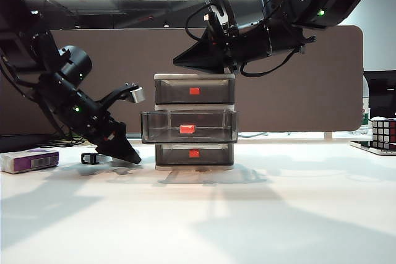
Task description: Open the second layer of the drawer on the table, pick up the earphone case on the table and put it in, and finally close the drawer.
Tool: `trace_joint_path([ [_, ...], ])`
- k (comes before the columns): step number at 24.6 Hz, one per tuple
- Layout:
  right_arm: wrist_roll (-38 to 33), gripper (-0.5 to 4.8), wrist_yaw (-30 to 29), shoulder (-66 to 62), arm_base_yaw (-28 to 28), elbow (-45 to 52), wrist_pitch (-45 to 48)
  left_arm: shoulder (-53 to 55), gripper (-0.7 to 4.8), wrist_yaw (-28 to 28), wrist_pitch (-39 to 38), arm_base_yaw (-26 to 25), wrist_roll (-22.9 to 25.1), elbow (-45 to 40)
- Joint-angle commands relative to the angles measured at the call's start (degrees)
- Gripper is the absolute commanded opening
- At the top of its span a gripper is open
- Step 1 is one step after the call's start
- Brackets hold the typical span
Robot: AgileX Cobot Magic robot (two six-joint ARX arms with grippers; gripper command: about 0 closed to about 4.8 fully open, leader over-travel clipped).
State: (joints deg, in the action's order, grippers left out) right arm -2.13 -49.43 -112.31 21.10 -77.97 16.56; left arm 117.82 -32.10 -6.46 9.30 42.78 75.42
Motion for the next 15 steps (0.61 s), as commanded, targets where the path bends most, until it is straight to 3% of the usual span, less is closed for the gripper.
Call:
trace_joint_path([
  [1, -0.63, -0.05, 0.87, -0.7, -0.13, 0.72, -4.81, -3.1, 2.06, -0.15, -1.7, -0.2, 0.24, -0.11],
  [15, -0.63, -0.05, 0.85, -0.7, -0.13, 0.72, -6.25, -8.79, 2.1, -0.07, -14.25, -0.17, 0.07, -0.15],
])
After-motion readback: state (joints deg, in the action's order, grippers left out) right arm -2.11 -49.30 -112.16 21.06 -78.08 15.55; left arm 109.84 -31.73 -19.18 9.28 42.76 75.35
